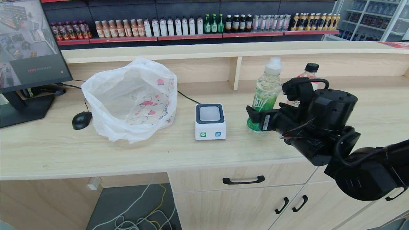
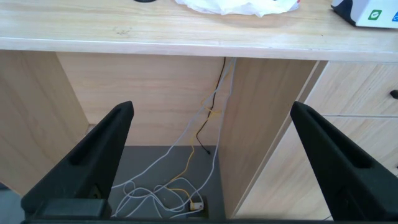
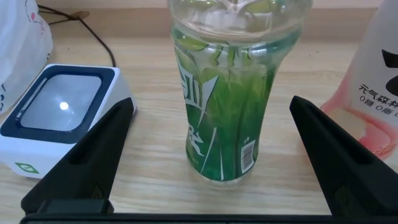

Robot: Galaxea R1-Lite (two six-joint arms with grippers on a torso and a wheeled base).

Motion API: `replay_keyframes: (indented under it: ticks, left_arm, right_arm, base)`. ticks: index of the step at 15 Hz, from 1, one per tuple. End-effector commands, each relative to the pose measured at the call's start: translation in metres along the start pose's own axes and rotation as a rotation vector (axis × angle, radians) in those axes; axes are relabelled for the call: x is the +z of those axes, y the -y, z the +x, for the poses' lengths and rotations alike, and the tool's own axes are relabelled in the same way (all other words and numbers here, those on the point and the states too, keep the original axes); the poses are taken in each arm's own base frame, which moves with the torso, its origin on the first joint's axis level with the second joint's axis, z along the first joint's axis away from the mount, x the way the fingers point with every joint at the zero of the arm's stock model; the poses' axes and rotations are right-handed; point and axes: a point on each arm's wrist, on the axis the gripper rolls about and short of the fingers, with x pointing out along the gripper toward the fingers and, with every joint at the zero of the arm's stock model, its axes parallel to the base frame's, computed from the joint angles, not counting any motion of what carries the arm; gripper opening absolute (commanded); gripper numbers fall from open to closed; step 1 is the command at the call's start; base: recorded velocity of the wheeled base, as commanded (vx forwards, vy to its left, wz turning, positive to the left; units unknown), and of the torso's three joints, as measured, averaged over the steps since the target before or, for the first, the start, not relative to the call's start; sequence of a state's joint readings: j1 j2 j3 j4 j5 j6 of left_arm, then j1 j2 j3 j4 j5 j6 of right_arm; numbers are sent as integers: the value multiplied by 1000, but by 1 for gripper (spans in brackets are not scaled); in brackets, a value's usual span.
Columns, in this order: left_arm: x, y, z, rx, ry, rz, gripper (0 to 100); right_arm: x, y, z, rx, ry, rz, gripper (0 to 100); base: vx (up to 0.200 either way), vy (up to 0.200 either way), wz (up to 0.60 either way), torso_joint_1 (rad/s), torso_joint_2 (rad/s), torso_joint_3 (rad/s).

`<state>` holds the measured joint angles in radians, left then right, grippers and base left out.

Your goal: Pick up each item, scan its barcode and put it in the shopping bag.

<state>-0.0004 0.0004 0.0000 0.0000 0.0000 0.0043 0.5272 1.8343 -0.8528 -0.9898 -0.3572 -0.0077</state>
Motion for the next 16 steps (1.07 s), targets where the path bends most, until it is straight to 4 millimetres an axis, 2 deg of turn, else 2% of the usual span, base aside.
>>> replay_keyframes:
  ticks: [1, 4, 10, 16]
  left_arm:
    - [0, 0, 0, -1, 0, 0, 100]
    - [0, 0, 0, -1, 0, 0, 100]
    - [0, 0, 0, -1, 0, 0, 100]
    - [0, 0, 0, -1, 0, 0, 100]
  right_arm:
    - [-4, 0, 2, -3, -11, -4, 100]
    - [0, -2, 11, -8, 15, 3, 100]
    - [-6, -6, 26, -12, 14, 2, 100]
    - [-13, 1, 35, -35, 19, -10, 100]
  base:
    - [0, 0, 0, 0, 0, 0]
    - [0, 0, 0, 0, 0, 0]
    - [0, 0, 0, 0, 0, 0]
    - [0, 0, 0, 0, 0, 0]
